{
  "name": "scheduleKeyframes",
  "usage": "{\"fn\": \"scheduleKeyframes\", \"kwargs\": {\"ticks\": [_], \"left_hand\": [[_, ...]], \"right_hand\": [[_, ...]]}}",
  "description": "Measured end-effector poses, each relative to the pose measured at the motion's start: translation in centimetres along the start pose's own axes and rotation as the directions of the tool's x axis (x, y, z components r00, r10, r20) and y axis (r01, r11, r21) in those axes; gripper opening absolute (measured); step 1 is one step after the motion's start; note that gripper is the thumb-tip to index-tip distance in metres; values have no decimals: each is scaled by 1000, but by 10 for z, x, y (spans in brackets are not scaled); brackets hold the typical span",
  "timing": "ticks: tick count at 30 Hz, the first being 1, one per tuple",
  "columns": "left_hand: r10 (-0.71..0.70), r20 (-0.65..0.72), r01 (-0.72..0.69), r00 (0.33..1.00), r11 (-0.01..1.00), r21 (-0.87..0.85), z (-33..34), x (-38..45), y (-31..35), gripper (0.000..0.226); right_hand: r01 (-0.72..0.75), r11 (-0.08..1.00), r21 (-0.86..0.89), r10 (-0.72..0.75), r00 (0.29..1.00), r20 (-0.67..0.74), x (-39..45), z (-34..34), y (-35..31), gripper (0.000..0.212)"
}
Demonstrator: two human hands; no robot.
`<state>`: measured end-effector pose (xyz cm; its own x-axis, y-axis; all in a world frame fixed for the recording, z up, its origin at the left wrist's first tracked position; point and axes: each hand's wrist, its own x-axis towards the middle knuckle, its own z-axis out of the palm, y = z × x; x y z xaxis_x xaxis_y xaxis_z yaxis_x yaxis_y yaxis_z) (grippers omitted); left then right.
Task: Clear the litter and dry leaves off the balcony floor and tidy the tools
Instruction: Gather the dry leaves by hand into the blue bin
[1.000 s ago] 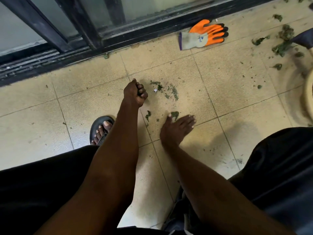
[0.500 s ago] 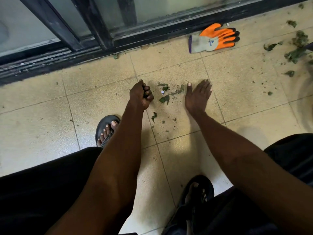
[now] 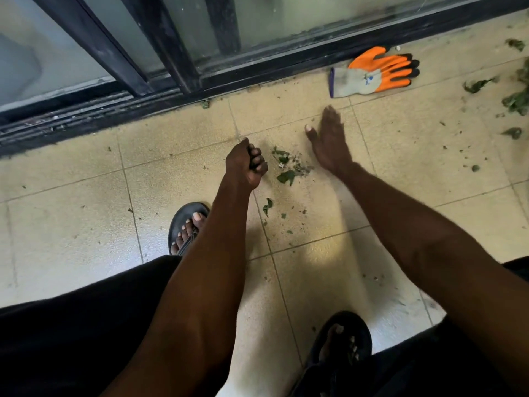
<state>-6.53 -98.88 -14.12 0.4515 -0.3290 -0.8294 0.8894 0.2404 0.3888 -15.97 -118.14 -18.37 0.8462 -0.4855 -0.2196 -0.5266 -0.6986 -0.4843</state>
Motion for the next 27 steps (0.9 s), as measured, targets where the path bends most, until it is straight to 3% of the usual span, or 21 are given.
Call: {"fn": "scheduleKeyframes", "kwargs": {"ticks": [1, 3, 5, 8, 12, 15, 17, 19, 21, 22, 23, 25, 27], "left_hand": [[3, -5, -3, 1000, 1000, -1, -1, -1, 1, 40], [10, -14, -10, 1000, 1000, -13, -5, -1, 4, 40], [20, -25, -21, 999, 999, -26, -10, 0, 11, 40], [40, -52, -43, 998, 997, -57, -22, 0, 19, 40], [53, -66, -59, 996, 993, -98, -35, -1, 26, 41], [54, -66, -63, 996, 988, -138, -43, -2, 30, 41], [52, -69, -62, 996, 985, -160, -46, -2, 33, 41], [56, -78, -70, 995, 981, -180, -48, -3, 36, 41], [56, -80, -71, 995, 978, -196, -48, -3, 38, 41], [55, -77, -70, 995, 977, -201, -48, -3, 38, 41], [53, -75, -68, 996, 977, -204, -47, -3, 38, 41], [54, -68, -67, 996, 977, -201, -44, -4, 36, 41], [53, -61, -63, 997, 980, -186, -43, -5, 33, 41]], "right_hand": [[-51, 999, -10, 51, 998, 35, 14, -5, 2, 80], [-20, 998, -64, 28, 993, 114, 32, -5, -2, 78], [127, 988, -89, -109, 977, 184, 32, 3, -17, 76], [389, 918, -83, -353, 893, 280, 9, 23, -35, 70], [577, 813, -86, -508, 772, 382, -33, 37, -33, 65], [607, 787, -108, -545, 766, 341, -68, 33, -28, 68], [678, 699, -229, -618, 733, 283, -98, 30, -28, 68], [818, 530, -223, -744, 575, 341, -137, 40, -31, 70], [950, 294, -106, -826, 309, 471, -173, 63, -29, 70], [974, 215, -66, -819, 217, 530, -187, 75, -26, 70], [981, 189, -52, -801, 184, 569, -195, 86, -23, 71], [963, 254, -95, -773, 261, 578, -194, 99, -24, 75], [912, 359, -198, -738, 407, 538, -177, 98, -34, 77]]}}
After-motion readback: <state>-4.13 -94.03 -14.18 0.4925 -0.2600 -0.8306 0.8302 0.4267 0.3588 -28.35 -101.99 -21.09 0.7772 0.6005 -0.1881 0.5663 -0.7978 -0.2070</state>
